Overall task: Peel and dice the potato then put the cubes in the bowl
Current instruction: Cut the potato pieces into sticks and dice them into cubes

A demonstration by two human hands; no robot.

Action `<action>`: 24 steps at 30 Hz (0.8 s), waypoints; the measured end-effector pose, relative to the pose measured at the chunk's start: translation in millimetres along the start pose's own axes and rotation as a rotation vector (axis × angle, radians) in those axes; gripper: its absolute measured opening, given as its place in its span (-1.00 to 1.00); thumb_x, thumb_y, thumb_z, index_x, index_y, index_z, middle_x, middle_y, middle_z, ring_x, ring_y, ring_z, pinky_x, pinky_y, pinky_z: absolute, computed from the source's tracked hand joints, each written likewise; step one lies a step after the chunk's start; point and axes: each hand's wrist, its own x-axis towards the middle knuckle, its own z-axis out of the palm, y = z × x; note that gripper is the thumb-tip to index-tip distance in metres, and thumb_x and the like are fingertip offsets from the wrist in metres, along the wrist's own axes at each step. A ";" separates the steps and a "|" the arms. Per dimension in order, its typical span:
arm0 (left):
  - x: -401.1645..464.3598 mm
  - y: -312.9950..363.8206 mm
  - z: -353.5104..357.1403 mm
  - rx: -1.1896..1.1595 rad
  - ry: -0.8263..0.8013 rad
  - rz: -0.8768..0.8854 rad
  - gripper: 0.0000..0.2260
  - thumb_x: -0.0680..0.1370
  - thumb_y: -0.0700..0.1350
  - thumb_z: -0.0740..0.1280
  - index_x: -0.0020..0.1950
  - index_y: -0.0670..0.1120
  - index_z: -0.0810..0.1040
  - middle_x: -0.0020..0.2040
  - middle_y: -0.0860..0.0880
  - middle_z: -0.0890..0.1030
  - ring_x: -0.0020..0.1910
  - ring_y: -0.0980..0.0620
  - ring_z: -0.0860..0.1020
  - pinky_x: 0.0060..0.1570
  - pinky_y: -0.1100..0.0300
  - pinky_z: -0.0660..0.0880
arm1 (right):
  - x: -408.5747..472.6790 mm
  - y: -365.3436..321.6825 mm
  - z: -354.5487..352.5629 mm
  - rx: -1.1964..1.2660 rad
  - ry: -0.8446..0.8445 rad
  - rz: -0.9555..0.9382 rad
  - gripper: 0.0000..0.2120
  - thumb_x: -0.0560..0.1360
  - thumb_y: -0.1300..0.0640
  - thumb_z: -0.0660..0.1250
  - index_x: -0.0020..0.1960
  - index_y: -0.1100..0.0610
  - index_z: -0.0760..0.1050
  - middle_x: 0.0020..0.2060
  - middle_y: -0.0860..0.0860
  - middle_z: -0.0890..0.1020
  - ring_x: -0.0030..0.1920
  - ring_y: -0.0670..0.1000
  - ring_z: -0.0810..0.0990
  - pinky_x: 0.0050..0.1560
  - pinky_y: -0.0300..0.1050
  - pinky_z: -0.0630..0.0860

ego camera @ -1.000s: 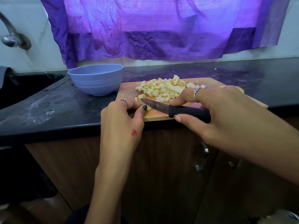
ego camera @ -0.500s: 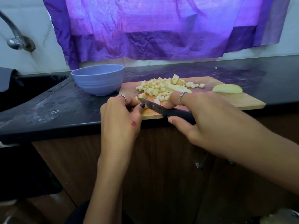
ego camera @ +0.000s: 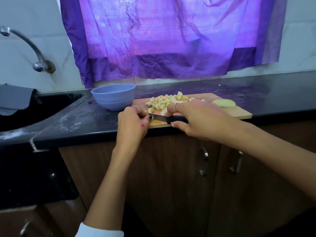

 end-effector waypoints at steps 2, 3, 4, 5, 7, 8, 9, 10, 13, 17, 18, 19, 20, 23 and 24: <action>-1.0 -1.7 -2.3 -0.012 -0.017 0.023 -0.88 0.53 -0.16 0.39 -0.02 -0.19 0.67 -0.14 -0.05 0.61 -0.26 0.15 0.44 -0.21 0.46 0.24 | -1.5 7.5 -0.8 -0.041 0.062 0.004 -0.69 0.54 -0.07 0.25 0.28 -0.18 0.38 0.04 0.02 0.59 0.13 0.12 0.54 -0.02 0.00 0.49; -2.1 -1.5 -4.6 -0.008 -0.026 0.033 -0.87 0.54 -0.16 0.38 0.00 -0.18 0.67 -0.14 -0.04 0.60 -0.28 0.17 0.42 -0.21 0.48 0.23 | -3.6 10.2 -3.8 -0.017 0.093 0.032 -0.67 0.54 -0.08 0.25 0.30 -0.18 0.37 -0.01 0.02 0.58 0.12 0.13 0.54 -0.08 -0.03 0.45; -2.2 -2.4 -5.7 -0.002 -0.040 0.039 -0.87 0.54 -0.16 0.38 0.01 -0.18 0.67 -0.15 -0.02 0.58 -0.29 0.18 0.42 -0.21 0.48 0.23 | -5.0 13.0 -5.5 0.025 0.110 0.073 -0.66 0.55 -0.10 0.24 0.32 -0.17 0.35 -0.07 0.02 0.54 0.11 0.13 0.54 -0.13 -0.07 0.37; -2.4 -2.7 -7.1 0.000 -0.050 0.044 -0.87 0.54 -0.15 0.38 0.02 -0.17 0.67 -0.16 0.00 0.57 -0.28 0.18 0.43 -0.22 0.47 0.23 | -7.2 15.5 -7.9 0.064 0.124 0.111 -0.65 0.55 -0.10 0.24 0.33 -0.15 0.36 -0.07 0.03 0.53 0.12 0.13 0.53 -0.15 -0.09 0.31; 0.3 -2.8 -7.8 0.005 -0.062 0.049 -0.87 0.53 -0.14 0.40 0.00 -0.16 0.68 -0.17 0.01 0.58 -0.20 0.15 0.47 -0.21 0.41 0.27 | -9.2 22.2 -9.5 0.110 0.155 0.144 -0.67 0.55 -0.09 0.26 0.30 -0.10 0.43 0.01 0.05 0.58 0.13 0.11 0.51 -0.15 -0.10 0.27; 2.7 -1.9 -7.7 0.017 -0.072 0.055 -0.88 0.52 -0.13 0.41 -0.02 -0.15 0.68 -0.17 0.00 0.59 -0.16 0.11 0.49 -0.16 0.33 0.32 | -10.9 25.2 -9.4 0.131 0.166 0.153 -0.70 0.54 -0.09 0.29 0.25 -0.07 0.48 0.02 0.04 0.60 0.13 0.10 0.51 -0.14 -0.10 0.31; 6.8 -0.3 -7.0 0.047 -0.090 0.064 -0.88 0.51 -0.11 0.42 -0.05 -0.14 0.68 -0.17 -0.01 0.59 -0.14 0.07 0.51 -0.13 0.25 0.36 | -11.5 28.2 -9.2 0.158 0.176 0.166 -0.73 0.52 -0.09 0.31 0.18 -0.04 0.53 0.00 0.05 0.61 0.11 0.11 0.52 -0.12 -0.08 0.36; 11.6 2.0 -5.4 0.091 -0.115 0.082 -0.89 0.50 -0.09 0.43 -0.08 -0.13 0.67 -0.18 -0.02 0.59 -0.13 0.05 0.52 -0.12 0.20 0.39 | -13.1 33.2 -9.3 0.187 0.191 0.187 -0.76 0.50 -0.10 0.33 0.10 -0.03 0.56 -0.04 0.05 0.61 0.09 0.12 0.54 -0.08 -0.05 0.43; 28.8 9.0 -0.6 0.239 -0.147 0.153 -0.84 0.47 -0.01 0.46 -0.21 -0.08 0.62 -0.21 0.02 0.54 -0.11 0.02 0.53 -0.12 0.11 0.43 | -16.7 51.6 -13.9 0.278 0.247 0.236 -0.85 0.47 -0.12 0.37 -0.08 -0.06 0.57 -0.17 -0.02 0.56 0.06 0.10 0.55 0.06 0.06 0.50; 42.2 6.9 5.7 0.363 -0.058 0.257 -0.78 0.46 0.03 0.47 -0.21 -0.10 0.57 -0.05 -0.03 0.48 0.02 -0.05 0.48 -0.04 0.00 0.40 | -24.2 67.9 -15.1 0.291 0.175 0.148 -0.91 0.45 -0.12 0.39 -0.08 -0.14 0.55 -0.27 -0.18 0.53 -0.03 0.03 0.58 0.06 0.04 0.50; 45.8 5.4 7.7 0.369 -0.055 0.274 -0.79 0.46 0.03 0.46 -0.19 -0.11 0.58 -0.05 -0.02 0.46 0.05 -0.07 0.47 -0.04 0.01 0.38 | -25.1 70.2 -13.2 0.290 0.147 0.116 -0.93 0.44 -0.11 0.40 -0.10 -0.20 0.53 -0.23 -0.19 0.55 -0.01 0.00 0.58 0.07 0.03 0.50; 48.5 3.2 9.8 0.358 -0.059 0.283 -0.80 0.47 0.02 0.45 -0.17 -0.11 0.59 -0.05 -0.01 0.45 0.06 -0.07 0.47 -0.04 0.02 0.38 | -26.0 71.3 -10.3 0.294 0.121 0.097 -0.92 0.43 -0.12 0.41 -0.11 -0.24 0.52 -0.18 -0.19 0.57 0.03 -0.04 0.58 0.09 0.02 0.50; 52.2 2.3 11.5 0.331 -0.068 0.282 -0.82 0.48 0.00 0.44 -0.15 -0.11 0.61 -0.05 0.00 0.45 0.06 -0.06 0.47 -0.03 0.02 0.39 | -25.1 72.1 -8.0 0.286 0.103 0.091 -0.90 0.42 -0.13 0.42 -0.09 -0.25 0.53 -0.12 -0.19 0.57 0.06 -0.06 0.56 0.09 0.03 0.49; 59.6 1.3 14.7 0.207 -0.102 0.254 -0.87 0.51 -0.07 0.42 -0.10 -0.12 0.68 0.03 -0.03 0.56 0.04 -0.03 0.51 0.06 0.00 0.46 | -15.8 71.2 0.1 0.208 0.115 0.081 -0.78 0.44 -0.15 0.39 0.06 -0.13 0.58 0.02 -0.15 0.59 0.09 -0.07 0.52 -0.05 -0.05 0.44; 60.5 1.4 14.8 0.157 -0.118 0.241 -0.86 0.53 -0.08 0.39 -0.07 -0.13 0.68 0.04 -0.04 0.59 0.03 -0.02 0.53 0.05 0.04 0.46 | -10.6 70.0 2.9 0.180 0.128 0.073 -0.76 0.46 -0.15 0.37 0.08 -0.12 0.58 0.05 -0.13 0.60 0.09 -0.06 0.52 -0.11 -0.08 0.39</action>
